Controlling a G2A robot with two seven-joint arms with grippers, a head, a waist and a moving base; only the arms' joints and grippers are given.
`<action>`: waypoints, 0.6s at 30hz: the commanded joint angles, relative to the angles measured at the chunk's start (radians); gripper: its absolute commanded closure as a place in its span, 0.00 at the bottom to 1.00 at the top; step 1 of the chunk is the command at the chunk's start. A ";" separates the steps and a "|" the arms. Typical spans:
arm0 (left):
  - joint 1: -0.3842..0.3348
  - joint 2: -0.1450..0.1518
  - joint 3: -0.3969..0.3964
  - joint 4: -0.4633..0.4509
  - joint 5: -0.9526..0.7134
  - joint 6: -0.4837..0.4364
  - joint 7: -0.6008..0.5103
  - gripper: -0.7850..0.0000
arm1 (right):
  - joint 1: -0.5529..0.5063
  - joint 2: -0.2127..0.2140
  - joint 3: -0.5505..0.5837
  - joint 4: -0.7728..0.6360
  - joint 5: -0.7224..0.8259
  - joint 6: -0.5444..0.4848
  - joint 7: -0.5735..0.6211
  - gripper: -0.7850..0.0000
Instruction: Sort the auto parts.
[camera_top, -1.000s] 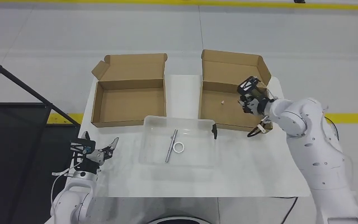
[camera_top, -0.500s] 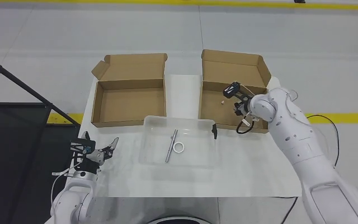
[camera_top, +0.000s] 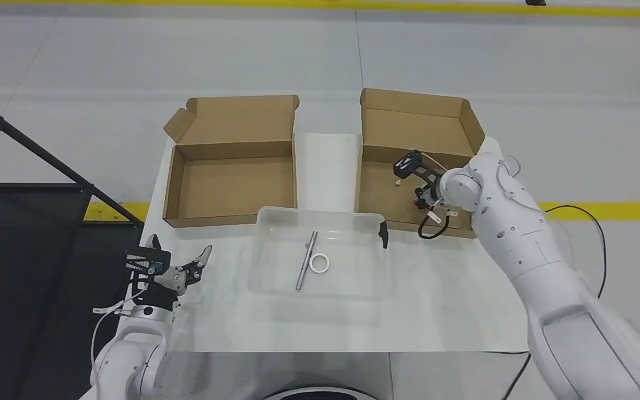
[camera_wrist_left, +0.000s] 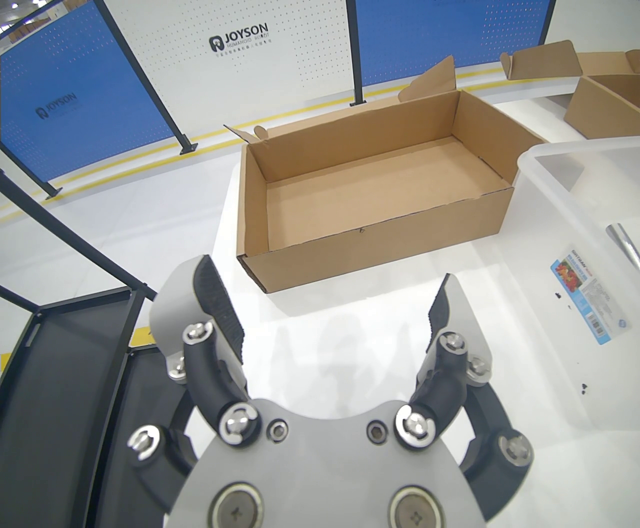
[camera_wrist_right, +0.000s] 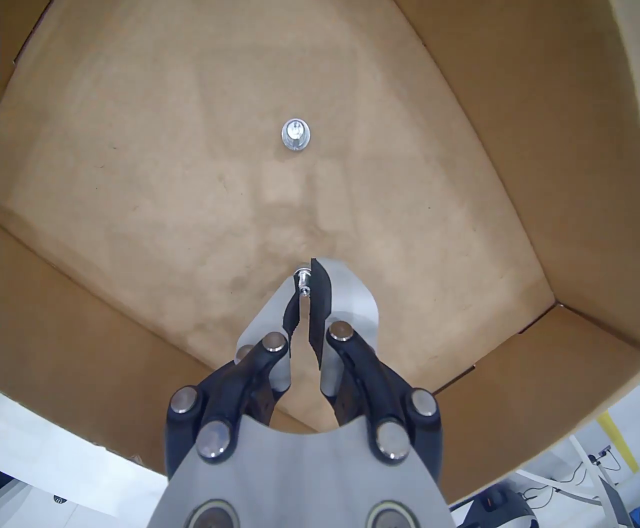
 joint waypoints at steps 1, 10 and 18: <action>0.000 0.000 0.000 0.000 0.000 0.000 0.000 0.00 | 0.003 -0.002 0.000 0.009 0.002 -0.001 0.002 0.83; 0.000 0.000 0.000 0.000 0.000 0.000 0.000 0.00 | 0.005 0.012 0.033 -0.047 -0.004 0.003 0.026 0.59; 0.000 0.000 0.000 0.000 0.000 0.000 0.000 0.00 | -0.071 0.064 0.126 -0.386 -0.017 -0.058 0.050 0.20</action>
